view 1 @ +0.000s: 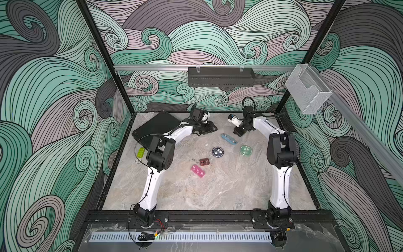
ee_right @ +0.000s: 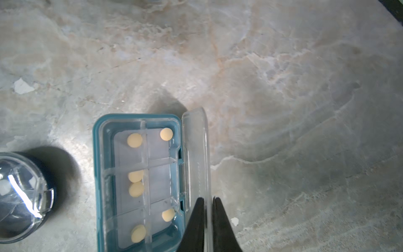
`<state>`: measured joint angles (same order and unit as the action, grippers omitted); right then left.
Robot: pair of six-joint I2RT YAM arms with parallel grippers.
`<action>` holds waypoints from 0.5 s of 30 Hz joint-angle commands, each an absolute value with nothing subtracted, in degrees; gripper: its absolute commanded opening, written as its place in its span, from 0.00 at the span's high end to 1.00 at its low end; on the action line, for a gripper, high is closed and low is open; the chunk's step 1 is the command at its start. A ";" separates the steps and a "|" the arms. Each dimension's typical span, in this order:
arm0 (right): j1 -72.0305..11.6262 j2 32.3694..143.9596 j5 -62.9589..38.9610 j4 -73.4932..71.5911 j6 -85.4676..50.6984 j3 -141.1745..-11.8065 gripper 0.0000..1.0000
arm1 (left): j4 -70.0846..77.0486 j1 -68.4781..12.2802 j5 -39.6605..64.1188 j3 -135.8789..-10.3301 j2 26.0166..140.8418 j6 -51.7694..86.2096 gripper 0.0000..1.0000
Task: Close pillboxes
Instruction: Move the pillbox to the center of the board.
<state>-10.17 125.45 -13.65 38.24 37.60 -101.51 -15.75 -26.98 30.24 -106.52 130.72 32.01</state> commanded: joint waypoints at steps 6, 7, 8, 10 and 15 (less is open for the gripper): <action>-14.13 117.58 -5.84 30.57 42.63 -94.00 0.88 | -11.75 -26.64 35.66 -104.34 131.55 36.15 0.62; -14.60 117.07 -5.32 30.02 42.63 -93.35 0.87 | -11.48 -26.63 35.67 -104.10 131.65 36.39 0.63; -14.99 116.59 -4.73 29.47 42.93 -92.64 0.86 | -11.14 -26.76 35.77 -103.81 131.83 36.54 0.63; -15.64 115.98 -4.23 29.11 42.98 -91.73 0.83 | -10.64 -26.86 35.95 -103.54 132.32 36.87 0.63; -15.91 115.66 -4.88 30.00 40.53 -91.96 0.80 | -9.93 -27.33 36.04 -104.72 134.38 37.79 0.64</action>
<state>-15.57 117.23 -5.69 30.06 41.76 -91.88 -11.31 -27.05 34.96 -103.31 132.27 36.64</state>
